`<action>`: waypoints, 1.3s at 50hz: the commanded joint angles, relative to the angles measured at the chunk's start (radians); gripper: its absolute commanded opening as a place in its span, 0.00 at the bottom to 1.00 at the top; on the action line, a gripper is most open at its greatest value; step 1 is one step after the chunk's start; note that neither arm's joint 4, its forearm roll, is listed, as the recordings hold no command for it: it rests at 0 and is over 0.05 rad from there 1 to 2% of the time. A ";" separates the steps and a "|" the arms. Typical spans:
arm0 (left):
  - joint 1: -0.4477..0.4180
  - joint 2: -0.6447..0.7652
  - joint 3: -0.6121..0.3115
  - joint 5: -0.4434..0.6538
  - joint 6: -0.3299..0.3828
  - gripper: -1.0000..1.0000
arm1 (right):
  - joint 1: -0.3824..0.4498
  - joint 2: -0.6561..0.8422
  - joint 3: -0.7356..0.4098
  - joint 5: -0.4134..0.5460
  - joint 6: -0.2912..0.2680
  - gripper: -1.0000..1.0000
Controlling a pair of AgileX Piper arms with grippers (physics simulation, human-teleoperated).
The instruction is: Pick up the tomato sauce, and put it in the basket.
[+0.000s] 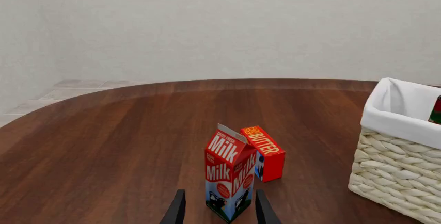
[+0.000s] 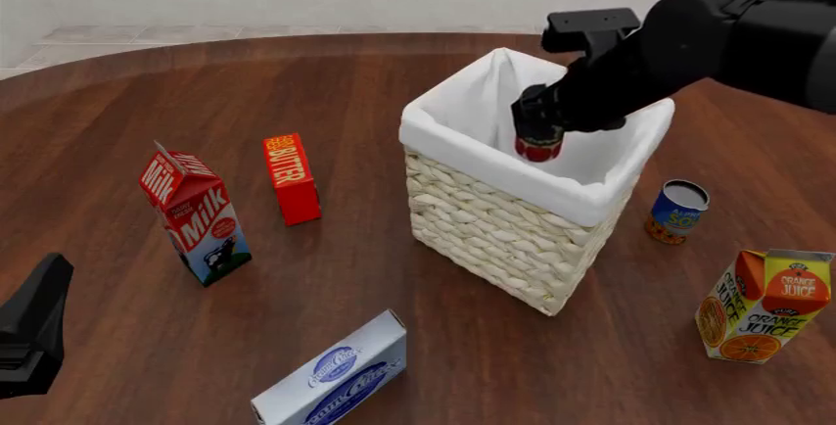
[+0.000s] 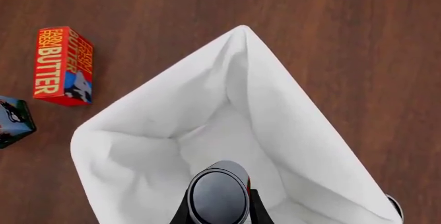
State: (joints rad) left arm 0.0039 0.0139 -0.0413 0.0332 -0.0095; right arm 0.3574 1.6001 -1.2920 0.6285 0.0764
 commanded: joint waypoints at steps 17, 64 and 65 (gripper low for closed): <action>-0.003 0.002 0.014 -0.017 0.003 1.00 | -0.015 0.048 -0.014 -0.008 0.019 0.00; -0.003 -0.004 0.015 -0.011 0.003 1.00 | -0.020 0.114 -0.029 -0.025 0.029 0.00; -0.003 0.002 0.014 -0.017 0.003 1.00 | -0.021 0.114 -0.032 -0.028 0.025 0.00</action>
State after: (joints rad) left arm 0.0039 0.0134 -0.0413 0.0336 -0.0095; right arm 0.3450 1.7057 -1.3150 0.6106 0.0896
